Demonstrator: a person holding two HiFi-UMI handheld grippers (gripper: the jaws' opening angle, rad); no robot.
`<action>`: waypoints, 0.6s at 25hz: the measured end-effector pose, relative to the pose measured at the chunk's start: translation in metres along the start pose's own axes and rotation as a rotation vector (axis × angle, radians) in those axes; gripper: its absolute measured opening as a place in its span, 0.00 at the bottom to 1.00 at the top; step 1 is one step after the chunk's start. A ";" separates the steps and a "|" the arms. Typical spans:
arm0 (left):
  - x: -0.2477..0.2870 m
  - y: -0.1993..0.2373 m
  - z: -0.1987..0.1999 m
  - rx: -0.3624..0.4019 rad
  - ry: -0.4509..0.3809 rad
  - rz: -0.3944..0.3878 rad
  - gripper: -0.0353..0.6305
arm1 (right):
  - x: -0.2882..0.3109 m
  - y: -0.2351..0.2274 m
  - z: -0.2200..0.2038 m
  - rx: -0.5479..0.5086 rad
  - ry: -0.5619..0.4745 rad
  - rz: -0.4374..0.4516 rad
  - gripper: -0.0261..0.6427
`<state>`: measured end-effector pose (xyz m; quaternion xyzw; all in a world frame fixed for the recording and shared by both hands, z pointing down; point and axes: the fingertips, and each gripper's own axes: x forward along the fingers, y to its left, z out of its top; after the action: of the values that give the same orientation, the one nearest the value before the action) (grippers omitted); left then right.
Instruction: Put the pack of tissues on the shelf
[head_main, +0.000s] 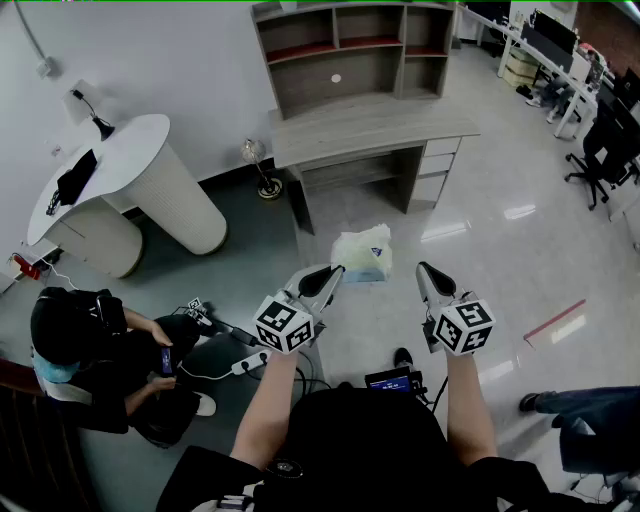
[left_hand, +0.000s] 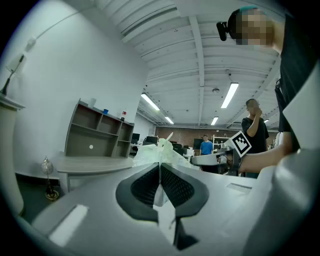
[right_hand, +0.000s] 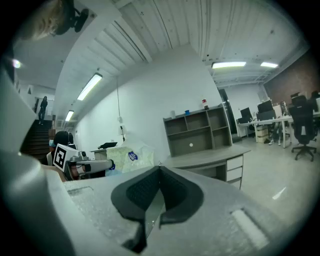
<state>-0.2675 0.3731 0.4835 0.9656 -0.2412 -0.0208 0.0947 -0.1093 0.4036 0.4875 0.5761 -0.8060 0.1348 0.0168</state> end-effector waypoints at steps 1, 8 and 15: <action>0.000 0.000 -0.001 0.000 0.001 0.001 0.07 | 0.000 0.000 0.000 -0.001 0.001 0.000 0.04; 0.000 0.000 -0.002 -0.005 0.005 -0.001 0.07 | -0.001 -0.003 -0.002 0.012 0.008 -0.002 0.04; 0.001 0.000 -0.005 -0.013 0.013 0.000 0.07 | 0.000 -0.004 -0.005 0.025 0.014 0.005 0.05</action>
<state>-0.2661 0.3736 0.4886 0.9651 -0.2402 -0.0160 0.1028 -0.1064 0.4037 0.4929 0.5733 -0.8056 0.1489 0.0149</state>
